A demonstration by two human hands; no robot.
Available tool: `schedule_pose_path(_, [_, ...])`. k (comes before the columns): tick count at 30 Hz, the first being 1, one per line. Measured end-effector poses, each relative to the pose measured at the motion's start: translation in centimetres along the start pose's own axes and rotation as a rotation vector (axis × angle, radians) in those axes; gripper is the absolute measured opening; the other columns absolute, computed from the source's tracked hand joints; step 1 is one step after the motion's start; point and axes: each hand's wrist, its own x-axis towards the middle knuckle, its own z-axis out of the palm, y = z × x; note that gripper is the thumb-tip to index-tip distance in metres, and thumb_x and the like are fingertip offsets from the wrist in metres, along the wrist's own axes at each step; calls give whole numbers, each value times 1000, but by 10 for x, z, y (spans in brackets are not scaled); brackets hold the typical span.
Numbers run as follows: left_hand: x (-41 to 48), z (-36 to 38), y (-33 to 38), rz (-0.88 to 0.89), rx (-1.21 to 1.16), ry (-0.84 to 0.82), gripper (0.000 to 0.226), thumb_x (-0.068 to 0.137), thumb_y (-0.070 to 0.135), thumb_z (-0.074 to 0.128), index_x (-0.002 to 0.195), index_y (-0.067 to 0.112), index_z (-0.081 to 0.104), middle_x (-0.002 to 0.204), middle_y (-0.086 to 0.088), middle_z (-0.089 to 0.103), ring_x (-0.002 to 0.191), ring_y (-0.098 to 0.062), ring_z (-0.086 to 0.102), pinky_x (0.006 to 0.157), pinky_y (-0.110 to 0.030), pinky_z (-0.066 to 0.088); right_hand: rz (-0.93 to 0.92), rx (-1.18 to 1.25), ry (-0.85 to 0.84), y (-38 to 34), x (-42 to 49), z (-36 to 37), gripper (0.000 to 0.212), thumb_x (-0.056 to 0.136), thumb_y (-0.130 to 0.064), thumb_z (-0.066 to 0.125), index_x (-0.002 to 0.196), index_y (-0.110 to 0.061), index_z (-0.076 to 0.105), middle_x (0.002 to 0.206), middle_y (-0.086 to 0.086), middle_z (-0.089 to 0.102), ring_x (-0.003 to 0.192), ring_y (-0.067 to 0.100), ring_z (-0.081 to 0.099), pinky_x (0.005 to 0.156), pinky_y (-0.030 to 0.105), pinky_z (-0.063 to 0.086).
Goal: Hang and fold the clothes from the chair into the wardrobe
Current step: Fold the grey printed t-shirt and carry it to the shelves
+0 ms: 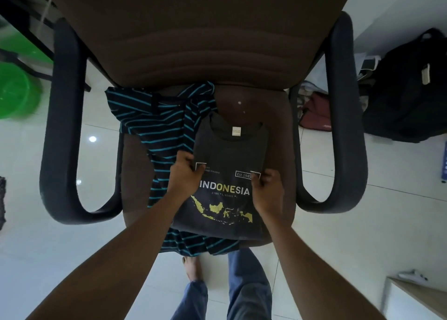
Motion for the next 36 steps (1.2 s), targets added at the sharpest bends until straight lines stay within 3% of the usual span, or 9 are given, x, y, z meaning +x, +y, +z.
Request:
schedule_pose_path(2, [-22, -1, -17, -25, 59, -44, 17, 91, 21, 68, 98, 16, 54, 83, 3, 62, 73, -9, 58, 58, -19, 40, 4, -71, 59, 18, -25, 2, 28, 94, -38, 63, 105, -12, 65, 94, -5, 67, 80, 9, 62, 67, 18, 46])
schedule_pose_path(6, [-44, 0, -43, -44, 126, -102, 10, 89, 17, 70, 98, 19, 65, 88, 7, 63, 85, -12, 59, 72, -22, 42, 50, -64, -70, 30, -52, 13, 28, 97, -37, 59, 107, -12, 69, 95, -7, 66, 79, 7, 58, 64, 8, 36])
schedule_pose_path(11, [-47, 2, -45, 24, 135, -155, 26, 86, 6, 69, 109, 18, 71, 97, 9, 63, 91, -6, 56, 80, -16, 42, 202, -82, -100, 26, -42, 31, 26, 98, -44, 49, 90, -24, 64, 100, 6, 67, 98, 29, 64, 89, 49, 52])
schedule_pose_path(15, [-52, 2, -53, 16, 103, -122, 31, 81, 2, 71, 106, 21, 70, 95, 6, 67, 88, -10, 62, 78, -20, 48, 227, 188, -88, 27, -50, 19, 26, 106, -33, 38, 106, -13, 54, 92, 3, 65, 89, 21, 66, 70, 31, 51])
schedule_pose_path(20, [-51, 4, -58, 32, 62, -132, 35, 81, -2, 64, 101, 27, 66, 95, 6, 69, 88, -12, 65, 72, -10, 44, 232, 274, -152, 28, -47, 15, 34, 103, -46, 40, 113, -16, 55, 92, -5, 66, 86, 10, 64, 65, 17, 43])
schedule_pose_path(25, [-47, 6, -62, 27, 96, -136, 37, 84, -3, 55, 107, 24, 66, 98, 4, 69, 87, -11, 62, 70, -9, 44, 232, 437, 28, 18, -36, 21, 35, 105, -42, 38, 110, -17, 62, 93, 0, 73, 85, 16, 72, 72, 31, 57])
schedule_pose_path(28, [-45, 4, -63, 45, 135, -151, 42, 83, -4, 53, 116, 20, 64, 108, -1, 68, 96, -15, 62, 79, -18, 46, 198, 364, -43, 7, -25, 23, 20, 102, -28, 50, 107, -16, 64, 96, 5, 73, 87, 20, 71, 73, 34, 57])
schedule_pose_path(31, [-46, 3, -64, 67, 170, -150, 45, 83, -4, 53, 121, 19, 61, 114, -5, 68, 103, -22, 63, 86, -26, 49, 280, 370, -43, 0, -15, 15, 30, 106, -30, 41, 104, -9, 62, 94, 8, 70, 85, 22, 68, 69, 32, 52])
schedule_pose_path(36, [-45, 7, -64, 29, 193, -183, 44, 82, -1, 54, 122, 18, 57, 114, -7, 65, 104, -25, 62, 87, -32, 50, 221, 56, -115, 20, -11, 2, 32, 107, -32, 34, 106, -11, 58, 100, 8, 66, 90, 23, 63, 74, 33, 45])
